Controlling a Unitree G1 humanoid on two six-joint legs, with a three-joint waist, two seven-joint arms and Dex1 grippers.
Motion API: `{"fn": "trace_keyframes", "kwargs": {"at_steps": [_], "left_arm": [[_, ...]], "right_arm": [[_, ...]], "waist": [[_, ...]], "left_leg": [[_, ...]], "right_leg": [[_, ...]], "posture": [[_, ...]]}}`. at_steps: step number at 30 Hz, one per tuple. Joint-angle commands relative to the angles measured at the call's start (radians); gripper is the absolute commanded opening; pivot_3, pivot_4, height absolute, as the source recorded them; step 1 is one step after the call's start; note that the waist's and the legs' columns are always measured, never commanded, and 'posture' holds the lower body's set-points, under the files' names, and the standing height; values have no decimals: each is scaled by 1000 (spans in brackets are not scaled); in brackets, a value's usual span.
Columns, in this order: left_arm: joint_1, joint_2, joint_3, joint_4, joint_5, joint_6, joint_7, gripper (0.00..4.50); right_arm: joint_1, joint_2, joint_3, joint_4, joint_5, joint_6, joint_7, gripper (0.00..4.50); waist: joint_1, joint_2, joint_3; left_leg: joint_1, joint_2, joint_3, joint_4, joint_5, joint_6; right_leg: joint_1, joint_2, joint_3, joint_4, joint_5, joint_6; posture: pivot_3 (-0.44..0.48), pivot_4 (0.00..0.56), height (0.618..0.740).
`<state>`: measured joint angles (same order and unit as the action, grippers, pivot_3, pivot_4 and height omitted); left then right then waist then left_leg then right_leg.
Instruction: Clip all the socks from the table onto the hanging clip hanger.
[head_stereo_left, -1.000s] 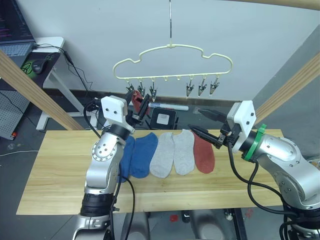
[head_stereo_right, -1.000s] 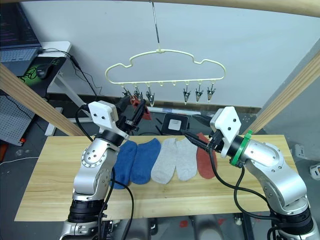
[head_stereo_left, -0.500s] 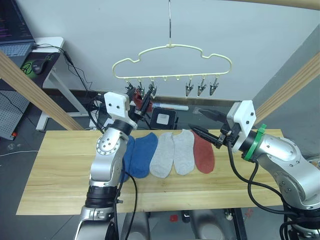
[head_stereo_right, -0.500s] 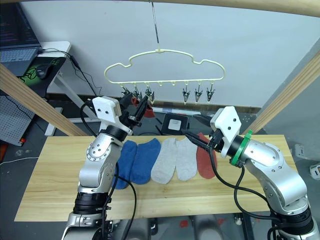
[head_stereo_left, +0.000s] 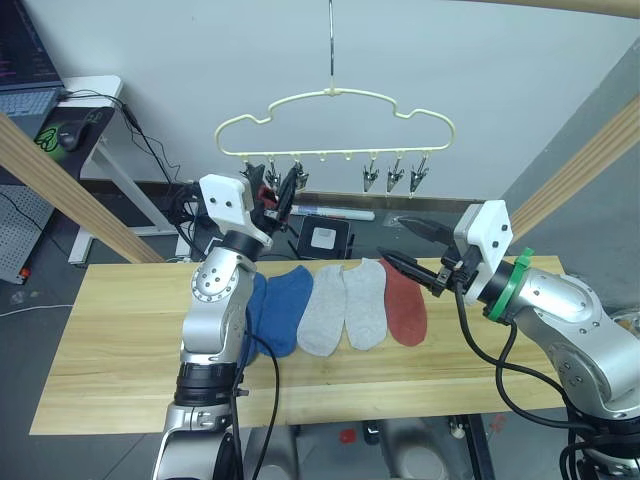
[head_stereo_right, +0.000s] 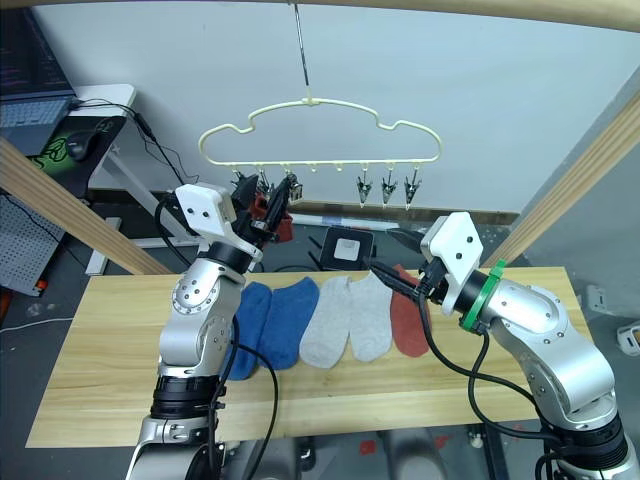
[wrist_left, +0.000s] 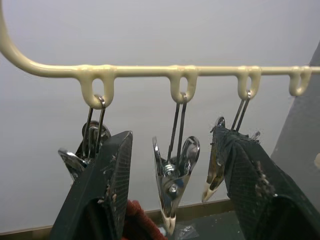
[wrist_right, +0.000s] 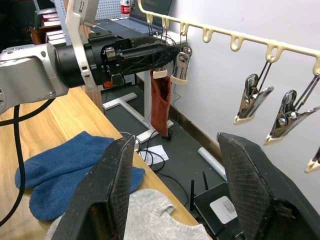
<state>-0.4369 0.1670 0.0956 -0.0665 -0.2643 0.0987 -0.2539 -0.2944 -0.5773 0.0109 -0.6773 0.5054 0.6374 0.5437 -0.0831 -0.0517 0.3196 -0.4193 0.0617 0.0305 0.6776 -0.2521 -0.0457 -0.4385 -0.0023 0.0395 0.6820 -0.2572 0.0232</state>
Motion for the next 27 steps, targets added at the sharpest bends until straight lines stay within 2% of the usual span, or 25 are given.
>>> {"fn": "trace_keyframes", "kwargs": {"at_steps": [1,9,11,17,18,27], "left_arm": [[-8,-1,10,-19,-6,-6,1,2727],[-12,0,8,-25,-8,13,7,2727],[-14,3,8,-29,-6,17,8,2365],[-18,11,1,-44,9,31,13,656],[-19,11,0,-47,11,34,15,483],[-15,24,-6,-65,35,44,22,383]], "right_arm": [[2,-6,-26,-41,4,-19,-1,2750],[6,-7,-27,-40,0,-21,1,2750],[6,-7,-27,-39,-1,-22,2,2750],[7,-7,-25,-37,-2,-24,4,2750],[8,-7,-25,-37,-3,-24,5,2750],[10,-6,-18,-34,-14,-28,4,2750]], "waist": [[0,0,0],[0,0,0],[0,0,0],[0,0,0],[0,0,0],[0,0,0]], "left_leg": [[0,0,0,0,0,0],[0,0,0,0,0,0],[0,0,0,0,0,0],[0,0,0,0,0,0],[0,0,0,0,0,0],[0,0,0,0,0,0]], "right_leg": [[0,0,0,0,0,0],[0,0,0,0,0,0],[0,0,0,0,0,0],[0,0,0,0,0,0],[0,0,0,0,0,0],[0,0,0,0,0,0]], "posture": [[-189,293,740],[-189,292,740],[-189,292,740],[-186,292,740],[-184,292,740],[-184,290,740]]}}
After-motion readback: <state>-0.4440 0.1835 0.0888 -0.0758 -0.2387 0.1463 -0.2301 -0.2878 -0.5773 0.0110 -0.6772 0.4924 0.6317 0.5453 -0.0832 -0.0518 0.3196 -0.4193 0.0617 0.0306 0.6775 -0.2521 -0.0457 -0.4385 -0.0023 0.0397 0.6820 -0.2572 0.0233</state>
